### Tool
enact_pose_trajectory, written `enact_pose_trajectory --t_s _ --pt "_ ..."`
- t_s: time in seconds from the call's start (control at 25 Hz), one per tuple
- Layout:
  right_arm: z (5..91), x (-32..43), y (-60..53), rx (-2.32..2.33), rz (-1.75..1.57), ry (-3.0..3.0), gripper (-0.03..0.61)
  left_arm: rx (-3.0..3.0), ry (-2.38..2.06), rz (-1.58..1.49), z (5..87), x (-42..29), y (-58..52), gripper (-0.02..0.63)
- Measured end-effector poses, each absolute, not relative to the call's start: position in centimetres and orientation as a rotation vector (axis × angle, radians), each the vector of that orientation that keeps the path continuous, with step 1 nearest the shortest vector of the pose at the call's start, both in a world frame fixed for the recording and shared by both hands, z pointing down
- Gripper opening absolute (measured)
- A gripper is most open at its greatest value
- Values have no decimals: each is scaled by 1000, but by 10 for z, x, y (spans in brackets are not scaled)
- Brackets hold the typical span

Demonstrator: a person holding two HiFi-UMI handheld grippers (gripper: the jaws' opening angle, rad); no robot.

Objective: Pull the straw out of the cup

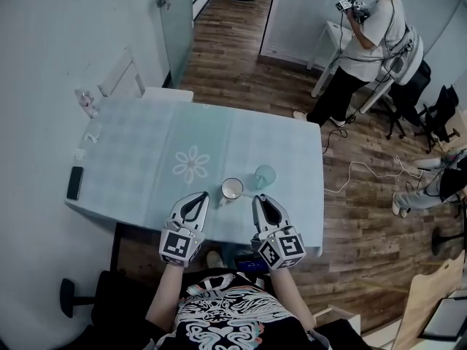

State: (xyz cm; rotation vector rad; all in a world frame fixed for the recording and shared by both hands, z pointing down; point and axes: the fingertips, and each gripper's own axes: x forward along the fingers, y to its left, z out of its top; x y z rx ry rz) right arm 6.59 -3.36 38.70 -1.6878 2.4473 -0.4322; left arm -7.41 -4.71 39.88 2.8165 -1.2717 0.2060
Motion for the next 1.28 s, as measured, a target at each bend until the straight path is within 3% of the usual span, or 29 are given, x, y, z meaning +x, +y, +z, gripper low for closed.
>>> enact_pose_trajectory --t_s 1.28 --pt "386 57 -36 -1657 -403 2505 44 2805 -1283 204 397 -77 -53 0"
